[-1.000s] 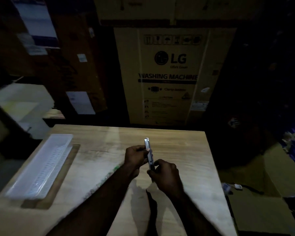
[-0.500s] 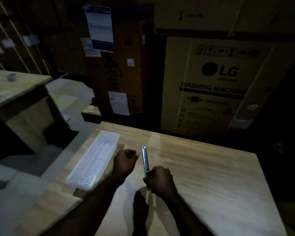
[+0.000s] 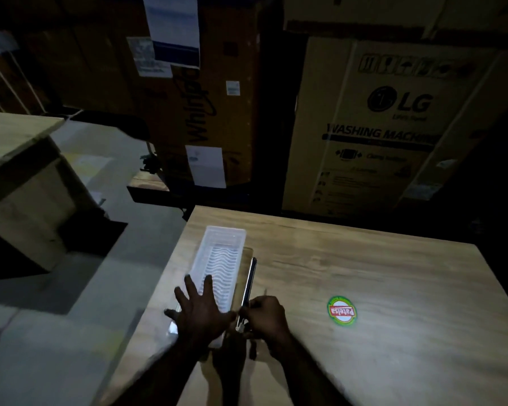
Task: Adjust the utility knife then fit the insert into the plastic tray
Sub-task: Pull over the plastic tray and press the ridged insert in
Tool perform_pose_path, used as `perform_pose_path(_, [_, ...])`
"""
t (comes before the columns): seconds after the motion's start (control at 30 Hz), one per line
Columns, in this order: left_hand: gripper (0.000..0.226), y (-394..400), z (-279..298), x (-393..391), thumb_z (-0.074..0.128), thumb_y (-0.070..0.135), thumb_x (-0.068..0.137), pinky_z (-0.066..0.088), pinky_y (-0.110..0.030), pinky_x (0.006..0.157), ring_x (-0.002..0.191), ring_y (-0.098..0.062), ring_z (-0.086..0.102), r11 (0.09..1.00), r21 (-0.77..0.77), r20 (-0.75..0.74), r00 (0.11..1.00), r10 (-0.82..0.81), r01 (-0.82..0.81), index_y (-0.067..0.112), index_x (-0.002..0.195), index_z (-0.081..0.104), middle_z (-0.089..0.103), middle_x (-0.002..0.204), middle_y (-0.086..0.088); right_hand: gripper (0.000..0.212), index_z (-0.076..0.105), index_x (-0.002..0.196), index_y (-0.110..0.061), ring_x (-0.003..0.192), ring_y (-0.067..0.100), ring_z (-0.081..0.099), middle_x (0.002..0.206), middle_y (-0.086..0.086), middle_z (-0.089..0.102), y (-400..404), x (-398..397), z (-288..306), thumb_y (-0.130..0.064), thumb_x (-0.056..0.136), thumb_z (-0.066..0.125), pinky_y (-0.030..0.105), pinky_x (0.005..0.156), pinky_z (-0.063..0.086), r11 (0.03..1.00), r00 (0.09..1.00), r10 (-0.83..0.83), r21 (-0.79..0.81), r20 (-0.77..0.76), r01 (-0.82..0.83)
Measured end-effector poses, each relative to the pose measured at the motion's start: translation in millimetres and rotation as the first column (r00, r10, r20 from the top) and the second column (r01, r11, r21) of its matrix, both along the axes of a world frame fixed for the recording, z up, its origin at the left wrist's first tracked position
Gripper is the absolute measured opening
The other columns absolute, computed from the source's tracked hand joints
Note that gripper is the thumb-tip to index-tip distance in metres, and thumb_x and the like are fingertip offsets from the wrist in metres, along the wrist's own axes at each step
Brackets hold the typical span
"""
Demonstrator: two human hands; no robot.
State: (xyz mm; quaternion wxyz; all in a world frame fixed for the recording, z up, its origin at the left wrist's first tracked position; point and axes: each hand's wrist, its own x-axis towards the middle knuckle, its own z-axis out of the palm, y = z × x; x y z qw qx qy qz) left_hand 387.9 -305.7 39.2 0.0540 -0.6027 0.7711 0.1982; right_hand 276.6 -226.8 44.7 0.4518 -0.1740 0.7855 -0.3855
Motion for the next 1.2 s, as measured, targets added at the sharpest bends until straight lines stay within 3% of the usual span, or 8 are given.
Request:
perform_pose_path(0.1, [0.111, -2, -2, -1, 0.057, 0.078, 0.053, 0.031, -0.060, 0.103, 0.139, -0.039, 0.016, 1.000, -0.019, -0.017, 1.000, 0.012, -0.012, 0.037, 0.146, 0.013, 0.001, 0.159, -0.013, 0.013, 0.074, 0.062, -0.027, 0.068, 0.025, 0.076, 0.066, 0.008, 0.077, -8, 3, -34, -0.032, 0.053, 0.065, 0.051, 0.071, 0.062, 1.000, 0.999, -0.022, -0.021, 0.042, 0.023])
perform_pose_path(0.23, [0.104, -1, -3, 2, 0.051, 0.080, 0.059, 0.031, -0.057, 0.102, 0.138, -0.039, 0.018, 0.999, -0.040, -0.040, 0.999, -0.001, -0.001, 0.037, 0.146, 0.013, 0.003, 0.159, -0.015, 0.008, 0.073, 0.063, -0.014, 0.063, 0.033, 0.073, 0.072, 0.018, 0.076, -7, 8, -15, -0.022, 0.062, 0.071, 0.053, 0.068, 0.061, 0.993, 0.985, -0.109, -0.020, 0.136, 0.113])
perform_pose_path(0.4, [0.098, 0, 2, 1, 0.051, 0.075, 0.065, 0.028, -0.059, 0.105, 0.140, -0.039, 0.016, 0.999, 0.028, -0.125, 0.991, 0.042, -0.039, 0.038, 0.147, 0.013, 0.003, 0.160, -0.014, 0.013, 0.066, 0.075, -0.007, 0.049, 0.022, 0.060, 0.069, 0.015, 0.063, -8, 9, -3, -0.002, 0.086, 0.063, 0.023, 0.043, 0.048, 0.977, 0.941, -0.164, -0.084, 0.295, 0.196])
perform_pose_path(0.63, [0.087, -6, 13, 5, 0.059, 0.064, 0.070, 0.024, -0.055, 0.109, 0.141, -0.035, 0.020, 0.990, 0.120, -0.320, 0.941, 0.110, -0.075, 0.043, 0.145, 0.021, 0.009, 0.161, -0.009, 0.006, 0.064, 0.087, -0.005, 0.049, 0.018, 0.060, 0.068, 0.013, 0.061, -5, 4, -4, -0.002, 0.089, 0.060, 0.022, 0.046, 0.050, 0.979, 0.910, -0.142, -0.081, 0.389, 0.187])
perform_pose_path(0.77, [0.082, -18, 26, 19, 0.068, 0.061, 0.066, 0.035, -0.042, 0.108, 0.131, -0.017, 0.041, 0.952, 0.288, -0.591, 0.764, 0.260, -0.101, 0.040, 0.139, 0.037, 0.035, 0.154, 0.000, 0.010, 0.063, 0.080, -0.007, 0.046, 0.018, 0.056, 0.056, 0.006, 0.056, -4, 1, -5, -0.006, 0.090, 0.062, 0.023, 0.044, 0.050, 0.982, 0.914, -0.131, -0.077, 0.385, 0.173])
perform_pose_path(0.87, [0.048, -26, 48, 30, 0.065, 0.030, 0.083, 0.049, -0.018, 0.075, 0.087, 0.009, 0.062, 0.868, 0.492, -0.722, 0.527, 0.447, -0.061, 0.030, 0.130, 0.052, 0.062, 0.127, 0.005, 0.010, 0.063, 0.080, -0.004, 0.044, 0.017, 0.055, 0.054, 0.006, 0.055, -5, -4, -4, -0.004, 0.089, 0.063, 0.028, 0.047, 0.053, 0.986, 0.921, -0.115, -0.073, 0.371, 0.153])
perform_pose_path(1.03, [0.023, -40, 58, 49, 0.042, 0.031, 0.093, 0.051, -0.022, 0.052, 0.065, -0.010, 0.071, 0.660, 0.747, -0.648, 0.312, 0.695, 0.079, 0.029, 0.101, 0.063, 0.077, 0.076, 0.012, 0.006, 0.061, 0.084, -0.001, 0.046, 0.020, 0.054, 0.069, 0.018, 0.053, -8, -9, 1, -0.001, 0.089, 0.062, 0.022, 0.041, 0.047, 0.989, 0.921, -0.062, -0.099, 0.385, 0.108])
perform_pose_path(1.2, [0.041, -51, 42, 65, 0.041, 0.042, 0.090, 0.045, -0.036, 0.076, 0.110, -0.026, 0.057, 0.572, 0.809, -0.588, 0.197, 0.785, 0.137, 0.033, 0.127, 0.056, 0.050, 0.141, -0.004, 0.009, 0.061, 0.084, 0.001, 0.047, 0.023, 0.059, 0.073, 0.023, 0.054, -9, -12, 5, -0.005, 0.089, 0.065, 0.022, 0.039, 0.046, 0.994, 0.939, -0.010, -0.095, 0.344, 0.045])
